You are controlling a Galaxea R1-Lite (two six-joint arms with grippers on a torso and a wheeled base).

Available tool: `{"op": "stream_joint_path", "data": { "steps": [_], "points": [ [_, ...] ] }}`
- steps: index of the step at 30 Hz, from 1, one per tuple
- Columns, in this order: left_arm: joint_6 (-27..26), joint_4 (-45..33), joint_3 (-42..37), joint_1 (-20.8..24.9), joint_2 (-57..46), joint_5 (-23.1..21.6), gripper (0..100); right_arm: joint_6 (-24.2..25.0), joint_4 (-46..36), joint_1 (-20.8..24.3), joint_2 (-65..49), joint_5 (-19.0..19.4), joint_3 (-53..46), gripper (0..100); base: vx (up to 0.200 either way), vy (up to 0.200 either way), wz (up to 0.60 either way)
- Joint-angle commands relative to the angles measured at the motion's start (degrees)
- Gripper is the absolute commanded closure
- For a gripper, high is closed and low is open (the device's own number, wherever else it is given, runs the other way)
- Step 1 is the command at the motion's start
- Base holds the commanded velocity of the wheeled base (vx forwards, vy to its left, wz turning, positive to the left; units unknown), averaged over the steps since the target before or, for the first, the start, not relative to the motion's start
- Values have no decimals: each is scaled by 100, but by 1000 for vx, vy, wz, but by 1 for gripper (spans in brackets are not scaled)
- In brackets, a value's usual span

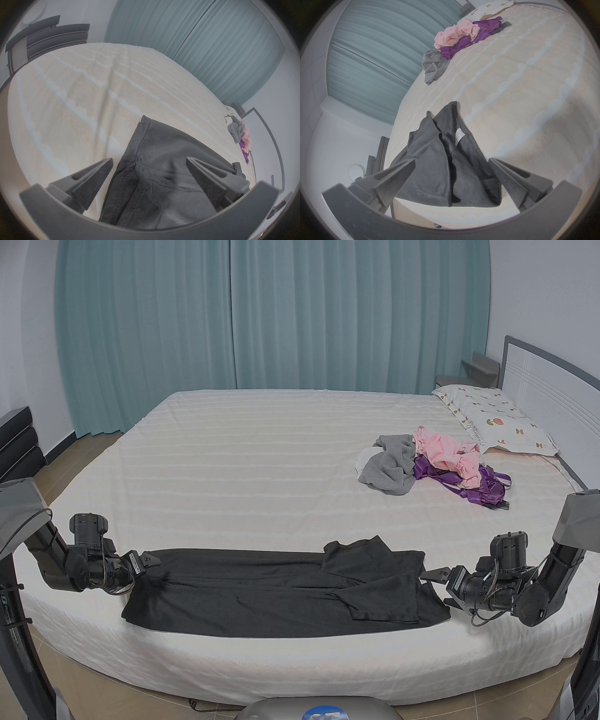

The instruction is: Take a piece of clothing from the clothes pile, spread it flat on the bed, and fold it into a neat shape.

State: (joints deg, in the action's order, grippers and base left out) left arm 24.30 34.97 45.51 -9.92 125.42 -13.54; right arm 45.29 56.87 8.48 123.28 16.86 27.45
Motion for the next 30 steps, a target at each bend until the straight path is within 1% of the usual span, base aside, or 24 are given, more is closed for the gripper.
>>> {"op": "stream_joint_path", "data": {
  "steps": [1, 10, 19, 20, 30],
  "points": [
    [-4, 9, -7, 8, 9, 1, 0, -2, 0, 22, -6, 2, -3, 0, 0, 0, 0],
    [-39, 18, -86, 184, 97, 1, 0, 68, 0, 48, -15, 2, -3, 0, 0, 0, 0],
    [-30, 27, -77, 201, 159, 1, 0, 77, 0, 83, -15, 2, -12, 0, 0, 0, 0],
    [-30, 27, -68, 201, 159, 1, 100, 77, 0, 83, -24, 2, -12, 0, 0, 0, 0],
    [5, 9, -68, 184, 97, 1, 100, 77, 0, 110, -24, 2, -21, 0, 0, 0, 0]
  ]
}}
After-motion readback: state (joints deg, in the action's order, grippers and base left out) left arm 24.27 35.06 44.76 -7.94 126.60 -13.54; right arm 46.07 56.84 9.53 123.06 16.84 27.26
